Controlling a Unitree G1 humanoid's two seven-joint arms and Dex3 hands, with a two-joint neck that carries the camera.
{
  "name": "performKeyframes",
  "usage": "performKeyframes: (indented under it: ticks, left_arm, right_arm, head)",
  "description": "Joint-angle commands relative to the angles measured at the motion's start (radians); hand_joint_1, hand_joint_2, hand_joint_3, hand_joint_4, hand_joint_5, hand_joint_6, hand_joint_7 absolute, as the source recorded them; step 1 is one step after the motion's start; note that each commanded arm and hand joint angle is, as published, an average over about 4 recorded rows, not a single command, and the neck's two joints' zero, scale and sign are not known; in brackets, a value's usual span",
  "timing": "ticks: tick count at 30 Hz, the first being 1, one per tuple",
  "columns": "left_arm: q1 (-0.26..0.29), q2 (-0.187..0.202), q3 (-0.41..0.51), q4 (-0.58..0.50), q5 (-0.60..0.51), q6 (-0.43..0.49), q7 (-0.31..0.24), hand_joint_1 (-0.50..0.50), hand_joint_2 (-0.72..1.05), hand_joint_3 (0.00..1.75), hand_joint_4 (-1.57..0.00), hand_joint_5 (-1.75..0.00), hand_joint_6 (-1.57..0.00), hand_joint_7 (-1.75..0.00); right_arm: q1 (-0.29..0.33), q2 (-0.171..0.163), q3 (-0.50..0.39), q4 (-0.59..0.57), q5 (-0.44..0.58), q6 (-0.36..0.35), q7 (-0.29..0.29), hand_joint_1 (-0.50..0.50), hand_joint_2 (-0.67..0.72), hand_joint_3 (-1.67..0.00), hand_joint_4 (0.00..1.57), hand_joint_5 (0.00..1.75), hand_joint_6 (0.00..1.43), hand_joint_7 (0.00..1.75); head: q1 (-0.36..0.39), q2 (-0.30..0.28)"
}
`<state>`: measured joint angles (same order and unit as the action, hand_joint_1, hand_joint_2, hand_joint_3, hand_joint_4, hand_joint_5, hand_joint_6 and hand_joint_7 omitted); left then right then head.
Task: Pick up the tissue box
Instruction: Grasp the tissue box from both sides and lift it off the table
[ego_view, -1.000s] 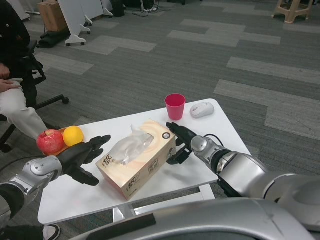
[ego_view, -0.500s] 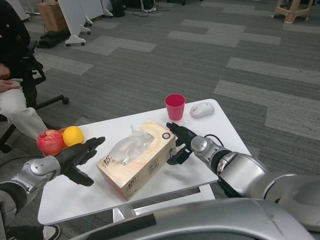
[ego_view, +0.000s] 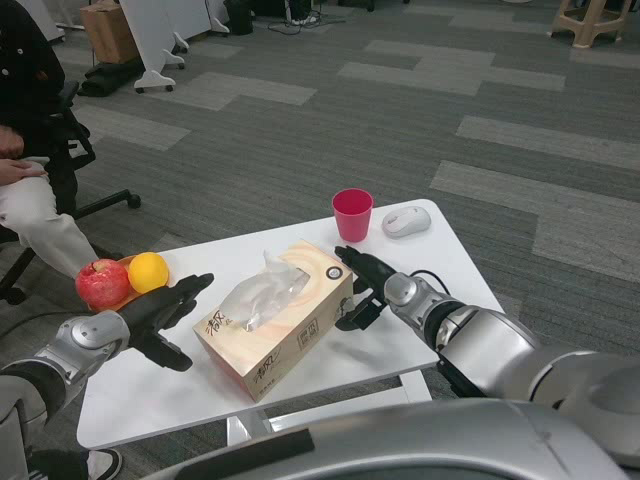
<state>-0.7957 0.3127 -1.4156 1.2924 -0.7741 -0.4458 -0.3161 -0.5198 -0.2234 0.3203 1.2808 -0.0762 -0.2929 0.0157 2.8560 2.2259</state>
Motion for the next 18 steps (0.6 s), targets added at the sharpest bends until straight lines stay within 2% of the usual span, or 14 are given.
performKeyframes:
  ticks: [1, 18]
  left_arm:
    - [-0.023, -0.013, -0.003, 0.01, -0.005, 0.011, 0.014, 0.5, 1.05, 0.09, -0.11, 0.0, 0.0, 0.0]
    - [-0.023, -0.047, -0.017, 0.01, -0.005, 0.029, 0.02, 0.5, 1.05, 0.09, -0.15, 0.0, 0.0, 0.0]
  right_arm:
    - [-0.009, 0.004, -0.001, -0.016, -0.001, -0.009, 0.001, 0.17, -0.35, -0.65, 0.0, 1.26, 0.0, 0.0]
    - [-0.008, 0.003, -0.001, -0.032, -0.001, -0.009, 0.001, 0.17, -0.35, -0.65, 0.0, 1.26, 0.0, 0.0]
  head:
    - [0.0, 0.001]
    - [0.002, 0.005]
